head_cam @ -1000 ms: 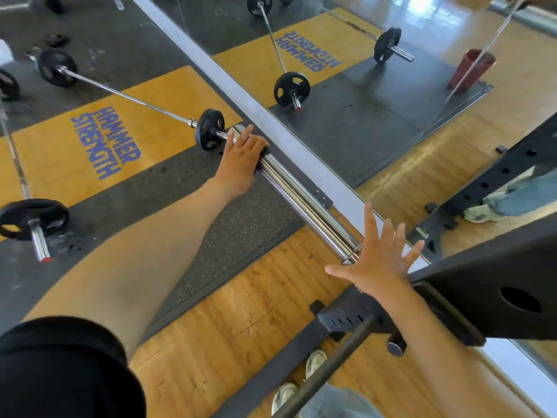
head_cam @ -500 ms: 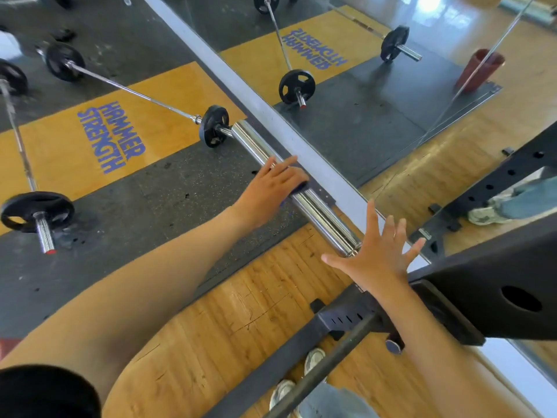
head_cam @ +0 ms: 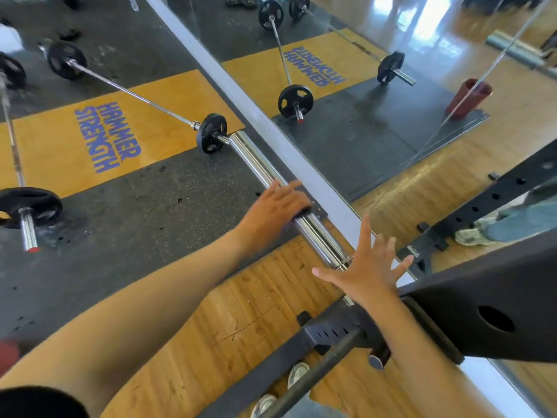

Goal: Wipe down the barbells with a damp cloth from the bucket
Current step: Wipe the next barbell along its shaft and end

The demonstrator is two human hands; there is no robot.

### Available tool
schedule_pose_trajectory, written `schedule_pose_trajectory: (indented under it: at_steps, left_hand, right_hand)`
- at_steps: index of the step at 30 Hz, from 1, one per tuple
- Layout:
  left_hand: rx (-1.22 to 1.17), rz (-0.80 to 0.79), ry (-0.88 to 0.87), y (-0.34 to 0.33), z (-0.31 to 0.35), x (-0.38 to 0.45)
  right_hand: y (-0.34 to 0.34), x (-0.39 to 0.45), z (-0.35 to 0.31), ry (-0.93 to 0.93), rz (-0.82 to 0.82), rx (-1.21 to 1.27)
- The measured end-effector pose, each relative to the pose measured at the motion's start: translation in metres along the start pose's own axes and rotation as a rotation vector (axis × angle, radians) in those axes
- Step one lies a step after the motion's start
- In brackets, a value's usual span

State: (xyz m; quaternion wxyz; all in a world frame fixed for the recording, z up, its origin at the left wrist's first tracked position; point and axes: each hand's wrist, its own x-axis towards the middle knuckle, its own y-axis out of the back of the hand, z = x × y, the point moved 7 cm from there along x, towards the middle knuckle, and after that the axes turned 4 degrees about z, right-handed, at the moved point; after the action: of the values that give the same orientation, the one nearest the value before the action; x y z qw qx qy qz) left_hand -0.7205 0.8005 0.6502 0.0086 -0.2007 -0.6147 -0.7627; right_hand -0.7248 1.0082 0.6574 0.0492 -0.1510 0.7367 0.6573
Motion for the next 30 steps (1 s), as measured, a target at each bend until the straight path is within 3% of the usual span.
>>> schedule_pose_trajectory:
  at_steps: [2,4,9,11,15,17,21,24,27,30]
  left_hand:
    - [0.009,0.051,0.119,0.007,-0.022,0.003]
    - [-0.016,0.073,0.126,0.002,-0.004,0.001]
    - [-0.075,0.026,-0.15,-0.014,0.079,-0.019]
    - [-0.008,0.031,-0.169,-0.008,0.063,-0.015]
    - [-0.008,0.065,0.089,0.005,-0.005,0.0]
    - [-0.045,0.087,0.138,0.004,0.004,0.0]
    - [-0.102,0.022,-0.087,-0.018,0.074,-0.016]
    - [-0.03,-0.006,-0.133,-0.012,0.059,-0.012]
    - [-0.069,0.017,0.085,0.002,0.009,-0.001]
    - [-0.085,0.072,0.171,0.002,0.021,-0.003]
  right_hand:
    - [-0.002,0.009,0.004,-0.025,-0.058,0.015]
    - [-0.007,0.009,0.0,-0.023,-0.051,0.032]
    - [-0.012,-0.016,-0.019,0.055,0.241,-0.019]
    - [-0.011,-0.017,-0.018,0.065,0.181,0.044]
    - [0.0,0.003,0.002,-0.014,-0.022,0.076]
    - [-0.002,0.008,0.005,-0.023,-0.053,0.082]
    - [-0.007,-0.003,-0.007,-0.001,0.066,0.091]
    - [-0.007,-0.011,-0.011,0.013,0.134,0.073]
    - [-0.009,-0.002,-0.002,0.055,-0.013,0.093]
    - [-0.011,0.006,0.013,-0.009,-0.139,0.185]
